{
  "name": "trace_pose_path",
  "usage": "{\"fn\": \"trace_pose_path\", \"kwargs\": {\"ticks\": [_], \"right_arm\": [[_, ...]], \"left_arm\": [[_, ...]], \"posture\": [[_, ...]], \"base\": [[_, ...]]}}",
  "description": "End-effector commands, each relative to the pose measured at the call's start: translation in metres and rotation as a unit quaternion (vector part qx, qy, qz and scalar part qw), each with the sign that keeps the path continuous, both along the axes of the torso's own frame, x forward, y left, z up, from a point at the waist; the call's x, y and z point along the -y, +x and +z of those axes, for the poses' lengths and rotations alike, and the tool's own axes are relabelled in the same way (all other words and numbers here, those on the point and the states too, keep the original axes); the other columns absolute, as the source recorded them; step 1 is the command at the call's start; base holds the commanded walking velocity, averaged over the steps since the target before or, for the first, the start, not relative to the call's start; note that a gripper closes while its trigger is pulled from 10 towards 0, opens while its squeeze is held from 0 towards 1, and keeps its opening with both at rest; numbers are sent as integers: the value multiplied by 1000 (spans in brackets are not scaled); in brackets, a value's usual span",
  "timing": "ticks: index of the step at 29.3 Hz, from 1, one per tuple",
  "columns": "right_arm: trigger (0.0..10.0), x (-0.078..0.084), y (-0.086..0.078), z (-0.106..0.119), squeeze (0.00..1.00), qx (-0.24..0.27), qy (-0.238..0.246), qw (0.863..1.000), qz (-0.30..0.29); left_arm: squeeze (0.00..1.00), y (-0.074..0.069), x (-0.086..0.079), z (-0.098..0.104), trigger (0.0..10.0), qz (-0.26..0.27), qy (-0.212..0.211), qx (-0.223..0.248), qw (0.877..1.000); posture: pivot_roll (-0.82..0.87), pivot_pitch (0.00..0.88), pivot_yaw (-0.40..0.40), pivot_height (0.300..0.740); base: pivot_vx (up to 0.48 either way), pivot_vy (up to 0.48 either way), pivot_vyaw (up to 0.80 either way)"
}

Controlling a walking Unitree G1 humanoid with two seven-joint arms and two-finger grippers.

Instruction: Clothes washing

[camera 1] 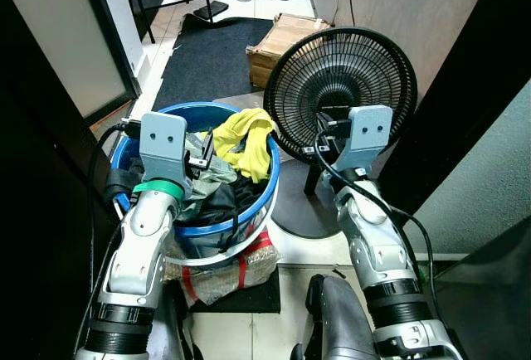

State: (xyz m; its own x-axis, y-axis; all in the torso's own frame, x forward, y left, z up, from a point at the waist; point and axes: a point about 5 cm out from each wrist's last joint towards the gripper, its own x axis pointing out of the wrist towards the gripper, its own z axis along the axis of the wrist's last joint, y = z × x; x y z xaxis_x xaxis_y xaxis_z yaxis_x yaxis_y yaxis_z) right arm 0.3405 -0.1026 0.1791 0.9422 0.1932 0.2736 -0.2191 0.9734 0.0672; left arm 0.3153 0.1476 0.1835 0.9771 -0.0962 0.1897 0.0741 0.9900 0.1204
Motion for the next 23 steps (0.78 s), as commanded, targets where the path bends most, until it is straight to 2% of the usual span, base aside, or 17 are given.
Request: {"fn": "trace_pose_path", "kwargs": {"ticks": [1, 5, 11, 12, 15, 17, 19, 20, 23], "right_arm": [[10000, -2, 0, -3, 0, -6, 0, 1000, 5], [10000, -4, 0, -3, 0, -7, -2, 1000, 9], [10000, -9, 7, -1, 0, -7, -14, 1000, 17], [10000, -14, 12, 1, 0, -5, -30, 999, 23], [10000, -14, 12, 1, 0, -5, -30, 999, 23], [10000, -27, 24, 12, 0, 3, -50, 998, 45], [10000, -27, 24, 12, 0, 3, -50, 998, 45], [10000, -33, 28, 18, 0, 5, -54, 997, 55], [10000, -37, 31, 22, 0, 8, -55, 997, 61]], "left_arm": [[0, 1, -1, -6, 10000, 5, 4, -14, 1000], [0, 2, -4, -10, 10000, 15, -11, -31, 999], [0, 5, -11, -14, 10000, 36, -22, -51, 998], [0, 6, -16, -15, 10000, 49, -24, -55, 997], [0, 6, -16, -15, 10000, 49, -24, -55, 997], [0, 7, -28, -15, 10000, 85, -27, -62, 994], [0, 7, -28, -15, 10000, 85, -27, -62, 994], [0, 7, -34, -15, 10000, 102, -27, -62, 992], [0, 6, -39, -14, 10000, 117, -27, -63, 991]], "posture": [[52, 0, 11, 465], [58, 0, 5, 445], [72, 0, -10, 445], [86, 0, -26, 445], [86, 0, -26, 445], [108, 0, -51, 445], [108, 0, -51, 445], [115, 0, -60, 445], [118, 0, -66, 445]], "base": [[0, 0, 0], [0, 0, 0], [0, 0, 0], [0, 0, 0], [0, 0, 0], [0, 0, 744], [0, 0, 800], [0, 0, 488], [0, 0, 325]]}}
